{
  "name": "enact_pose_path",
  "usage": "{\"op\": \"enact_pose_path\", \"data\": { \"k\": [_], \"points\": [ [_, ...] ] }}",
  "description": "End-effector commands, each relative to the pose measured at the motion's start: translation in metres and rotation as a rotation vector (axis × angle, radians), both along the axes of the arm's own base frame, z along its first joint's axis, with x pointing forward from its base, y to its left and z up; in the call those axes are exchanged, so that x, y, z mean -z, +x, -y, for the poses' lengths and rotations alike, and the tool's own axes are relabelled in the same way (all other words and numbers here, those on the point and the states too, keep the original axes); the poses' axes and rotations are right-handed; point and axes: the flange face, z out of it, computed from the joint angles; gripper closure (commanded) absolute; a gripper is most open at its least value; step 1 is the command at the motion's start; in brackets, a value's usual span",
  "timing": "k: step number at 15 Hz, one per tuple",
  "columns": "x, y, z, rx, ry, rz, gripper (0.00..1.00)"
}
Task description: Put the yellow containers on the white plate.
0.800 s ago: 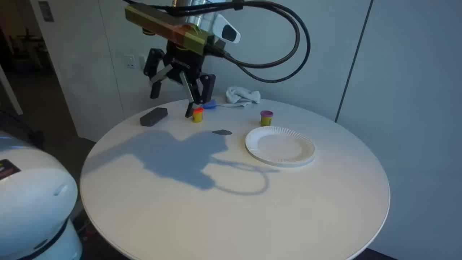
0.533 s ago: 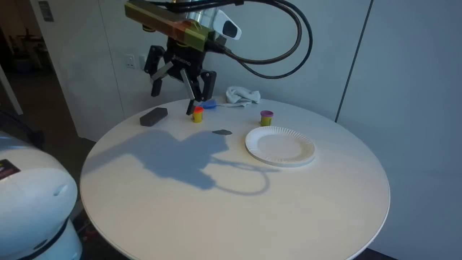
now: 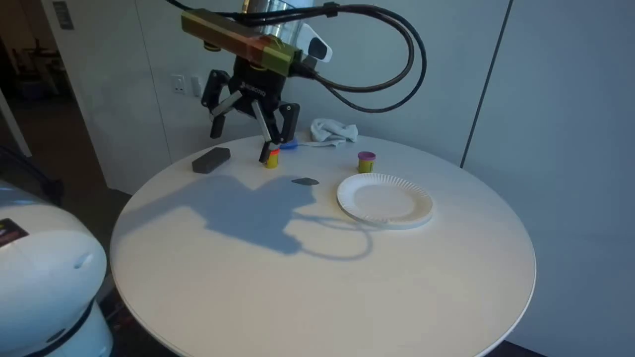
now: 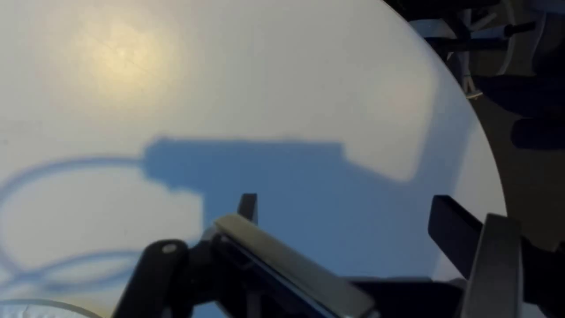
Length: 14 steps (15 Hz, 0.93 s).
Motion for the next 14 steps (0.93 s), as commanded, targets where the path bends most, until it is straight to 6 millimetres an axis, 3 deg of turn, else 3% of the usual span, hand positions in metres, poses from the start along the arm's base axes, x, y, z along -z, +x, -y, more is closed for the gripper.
{"op": "enact_pose_path", "data": {
  "k": [1, 7, 14],
  "points": [
    [-0.001, 0.056, -0.013, -0.13, -0.077, -0.034, 0.0],
    [-0.004, 0.153, -0.073, -0.353, -0.136, 0.021, 0.0],
    [0.018, 0.242, -0.101, -0.451, -0.092, 0.187, 0.0]
  ]
}}
